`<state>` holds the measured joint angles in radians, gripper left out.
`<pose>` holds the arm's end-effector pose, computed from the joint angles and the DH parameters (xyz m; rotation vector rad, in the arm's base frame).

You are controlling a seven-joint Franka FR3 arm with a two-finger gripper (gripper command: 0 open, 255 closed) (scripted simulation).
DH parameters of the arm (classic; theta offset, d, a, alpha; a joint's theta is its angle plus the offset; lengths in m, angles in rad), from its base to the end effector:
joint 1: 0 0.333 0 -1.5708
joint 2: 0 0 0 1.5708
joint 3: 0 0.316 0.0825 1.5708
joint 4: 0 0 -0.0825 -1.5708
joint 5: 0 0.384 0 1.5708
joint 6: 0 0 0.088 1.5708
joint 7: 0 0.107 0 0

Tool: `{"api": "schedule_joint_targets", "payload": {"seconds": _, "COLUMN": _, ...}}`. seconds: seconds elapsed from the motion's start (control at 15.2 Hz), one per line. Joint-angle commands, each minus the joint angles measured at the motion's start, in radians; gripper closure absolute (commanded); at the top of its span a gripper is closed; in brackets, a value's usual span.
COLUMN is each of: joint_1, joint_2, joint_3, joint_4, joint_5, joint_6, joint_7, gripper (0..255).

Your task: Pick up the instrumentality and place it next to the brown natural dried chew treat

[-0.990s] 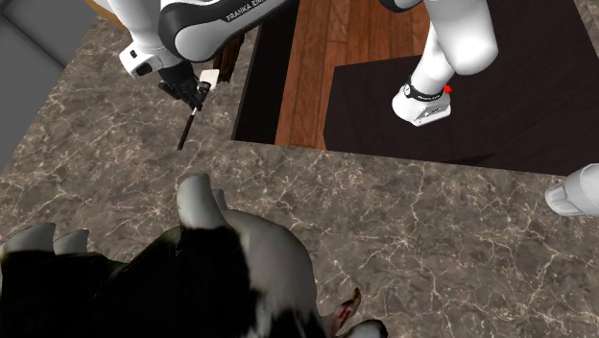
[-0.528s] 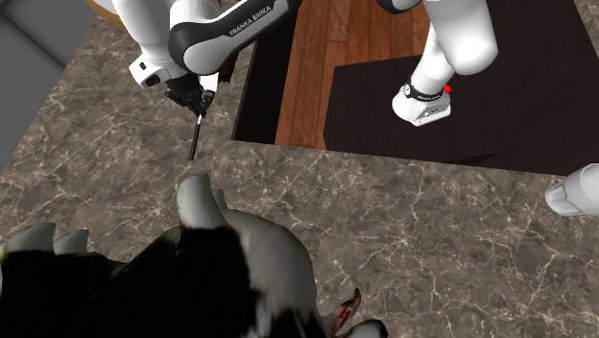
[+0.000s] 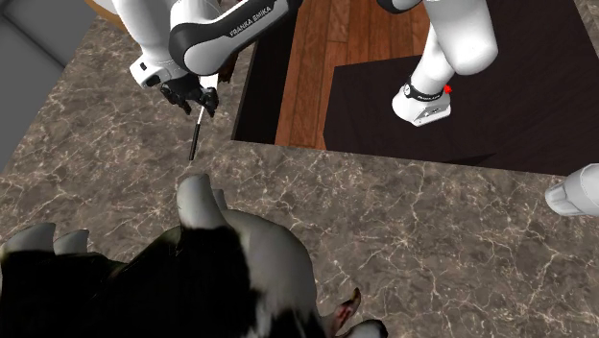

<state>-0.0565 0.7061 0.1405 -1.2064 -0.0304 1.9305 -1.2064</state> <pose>0.7463 0.0327 0.3669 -2.4998 -1.8349 -0.0832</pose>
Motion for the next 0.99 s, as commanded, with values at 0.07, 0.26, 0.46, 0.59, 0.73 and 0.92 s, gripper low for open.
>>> {"api": "schedule_joint_targets", "payload": {"seconds": 0.07, "joint_1": 0.000, "joint_2": 0.000, "joint_3": 0.000, "joint_4": -0.001, "joint_5": 0.000, "joint_6": 0.000, "joint_7": 0.000, "gripper": 0}}
{"api": "schedule_joint_targets", "payload": {"seconds": 0.26, "joint_1": -0.001, "joint_2": -0.008, "joint_3": 0.000, "joint_4": 0.021, "joint_5": 0.001, "joint_6": -0.029, "joint_7": 0.000, "gripper": 0}}
{"api": "schedule_joint_targets", "payload": {"seconds": 0.46, "joint_1": -0.001, "joint_2": -0.022, "joint_3": 0.001, "joint_4": 0.092, "joint_5": 0.002, "joint_6": -0.114, "joint_7": -0.002, "gripper": 0}}
{"api": "schedule_joint_targets", "payload": {"seconds": 0.59, "joint_1": -0.001, "joint_2": -0.022, "joint_3": 0.001, "joint_4": 0.091, "joint_5": 0.003, "joint_6": -0.113, "joint_7": -0.002, "gripper": 0}}
{"api": "schedule_joint_targets", "payload": {"seconds": 0.73, "joint_1": -0.001, "joint_2": -0.022, "joint_3": 0.001, "joint_4": 0.091, "joint_5": 0.002, "joint_6": -0.114, "joint_7": -0.002, "gripper": 0}}
{"api": "schedule_joint_targets", "payload": {"seconds": 0.92, "joint_1": -0.001, "joint_2": -0.022, "joint_3": 0.001, "joint_4": 0.092, "joint_5": 0.002, "joint_6": -0.114, "joint_7": -0.002, "gripper": 0}}
